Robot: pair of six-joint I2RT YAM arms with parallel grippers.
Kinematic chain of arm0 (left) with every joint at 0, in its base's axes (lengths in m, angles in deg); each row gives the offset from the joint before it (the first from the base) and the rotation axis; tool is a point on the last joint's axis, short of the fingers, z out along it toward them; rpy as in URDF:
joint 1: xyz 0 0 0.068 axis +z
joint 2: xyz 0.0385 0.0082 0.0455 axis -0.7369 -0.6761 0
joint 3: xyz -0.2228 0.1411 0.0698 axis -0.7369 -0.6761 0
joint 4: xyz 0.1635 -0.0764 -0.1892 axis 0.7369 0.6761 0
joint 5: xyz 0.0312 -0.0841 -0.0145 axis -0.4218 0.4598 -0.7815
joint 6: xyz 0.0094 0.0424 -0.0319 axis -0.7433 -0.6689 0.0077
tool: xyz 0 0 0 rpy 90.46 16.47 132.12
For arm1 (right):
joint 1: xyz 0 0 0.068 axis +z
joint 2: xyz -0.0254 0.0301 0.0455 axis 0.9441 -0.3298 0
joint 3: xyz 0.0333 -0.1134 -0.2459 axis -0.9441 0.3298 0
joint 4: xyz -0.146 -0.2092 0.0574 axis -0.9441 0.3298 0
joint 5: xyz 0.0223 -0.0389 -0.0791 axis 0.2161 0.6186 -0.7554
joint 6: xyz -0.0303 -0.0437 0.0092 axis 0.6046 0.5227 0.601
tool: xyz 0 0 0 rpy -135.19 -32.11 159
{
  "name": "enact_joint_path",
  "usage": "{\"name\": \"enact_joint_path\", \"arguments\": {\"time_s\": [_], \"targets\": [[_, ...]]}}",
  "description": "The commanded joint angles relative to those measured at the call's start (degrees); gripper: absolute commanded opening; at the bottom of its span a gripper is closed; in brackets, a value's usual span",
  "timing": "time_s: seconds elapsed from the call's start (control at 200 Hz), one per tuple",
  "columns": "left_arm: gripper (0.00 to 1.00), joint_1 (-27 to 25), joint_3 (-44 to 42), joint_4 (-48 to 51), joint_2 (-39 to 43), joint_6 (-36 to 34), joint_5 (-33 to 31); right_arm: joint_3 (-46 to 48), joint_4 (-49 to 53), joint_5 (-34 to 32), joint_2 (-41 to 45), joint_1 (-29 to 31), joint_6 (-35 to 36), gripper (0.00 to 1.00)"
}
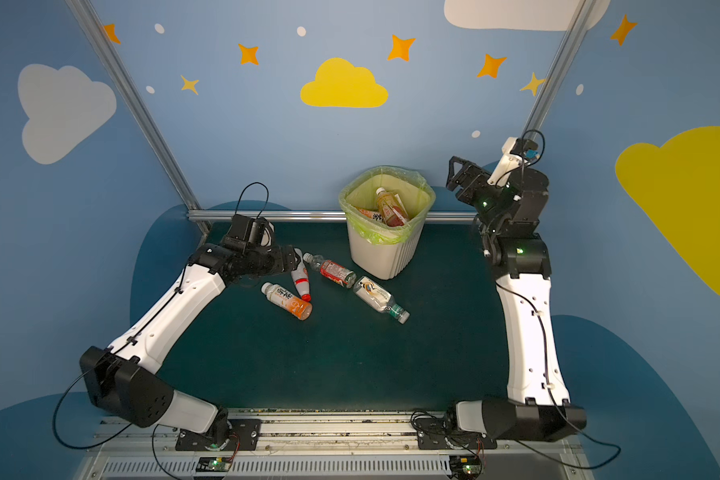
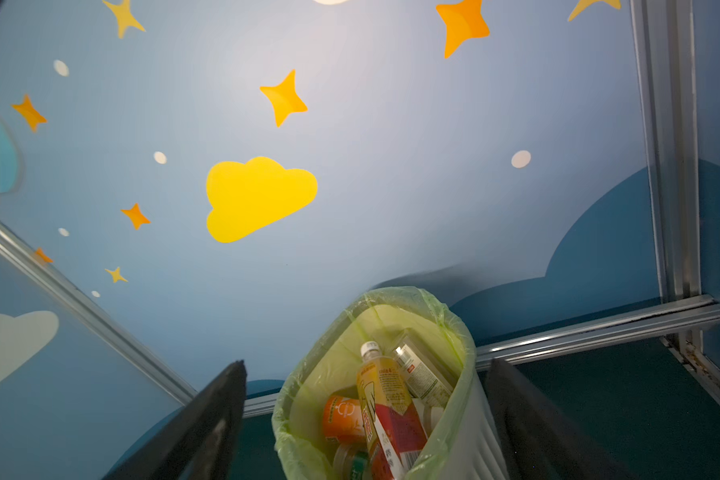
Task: Throw the plastic bottles in the bin
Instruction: 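Lift the yellow-red bottle over the bin and open the right gripper, then withdraw the right gripper while the left gripper lowers toward the milk tea bottle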
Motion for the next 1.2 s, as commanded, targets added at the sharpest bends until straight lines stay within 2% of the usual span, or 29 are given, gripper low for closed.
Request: {"name": "enact_joint_path", "arguments": {"time_s": [0.0, 0.205, 0.36, 0.431, 0.636, 0.896, 1.192], "targets": [[0.91, 0.2, -1.9, -0.1, -1.4, 2.9, 1.2, 4.5, 4.1, 4.0, 0.7, -0.8, -1.2, 0.91], [0.85, 0.3, -3.4, 2.8, -3.2, 7.1, -0.3, 11.1, 10.5, 6.1, 6.1, -1.1, 2.4, 0.91], [0.73, 0.7, -4.0, 4.8, -4.8, 9.8, -0.8, 13.8, 17.3, 8.0, 8.0, -1.1, 5.2, 0.9], [0.72, 1.2, -3.9, 6.1, -6.0, 10.4, -0.5, 14.9, 20.0, 8.8, 8.5, -1.2, 6.4, 0.9], [0.71, 2.8, -5.3, 6.7, -8.1, 14.0, -0.2, 17.5, 24.2, 13.0, 9.0, -1.1, 8.9, 0.9], [0.74, 7.3, -11.7, 2.9, -8.2, 20.5, 2.2, 18.7, 25.1, 18.3, 7.4, -0.9, 9.2, 0.9], [0.84, 10.2, -13.5, -2.2, -10.6, 23.5, 3.9, 17.9, 25.3, 20.4, 5.7, -0.9, 10.0, 0.9]]}}
